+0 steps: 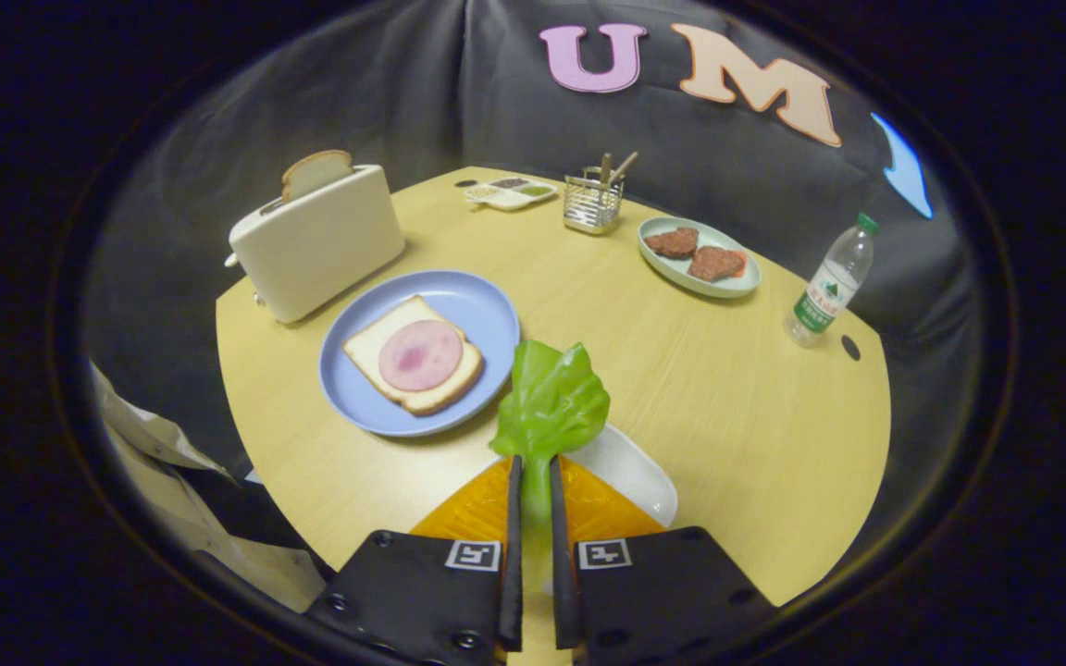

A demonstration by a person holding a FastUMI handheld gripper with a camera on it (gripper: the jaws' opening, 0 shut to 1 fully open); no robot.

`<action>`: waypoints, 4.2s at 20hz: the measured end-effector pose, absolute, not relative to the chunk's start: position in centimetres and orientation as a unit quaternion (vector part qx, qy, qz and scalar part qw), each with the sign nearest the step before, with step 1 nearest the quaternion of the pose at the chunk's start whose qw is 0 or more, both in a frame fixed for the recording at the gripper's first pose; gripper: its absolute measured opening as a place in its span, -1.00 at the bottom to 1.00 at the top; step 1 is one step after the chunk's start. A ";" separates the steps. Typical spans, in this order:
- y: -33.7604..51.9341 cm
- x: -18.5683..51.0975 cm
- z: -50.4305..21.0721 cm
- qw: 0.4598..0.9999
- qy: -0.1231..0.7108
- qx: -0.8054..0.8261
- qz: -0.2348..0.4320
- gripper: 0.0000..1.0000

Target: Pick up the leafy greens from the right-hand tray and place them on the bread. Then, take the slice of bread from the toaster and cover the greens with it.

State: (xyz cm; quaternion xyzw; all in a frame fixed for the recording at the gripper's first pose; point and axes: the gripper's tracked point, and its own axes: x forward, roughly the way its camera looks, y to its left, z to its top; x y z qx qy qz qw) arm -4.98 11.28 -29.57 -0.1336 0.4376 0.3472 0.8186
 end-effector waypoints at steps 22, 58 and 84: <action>24.6 -6.3 -27.7 0.785 0.407 -0.155 0.440 -0.67; 35.7 -6.2 -20.1 0.805 0.394 -0.105 0.430 1.00; 50.4 -1.1 -18.4 0.809 0.457 0.025 0.369 0.63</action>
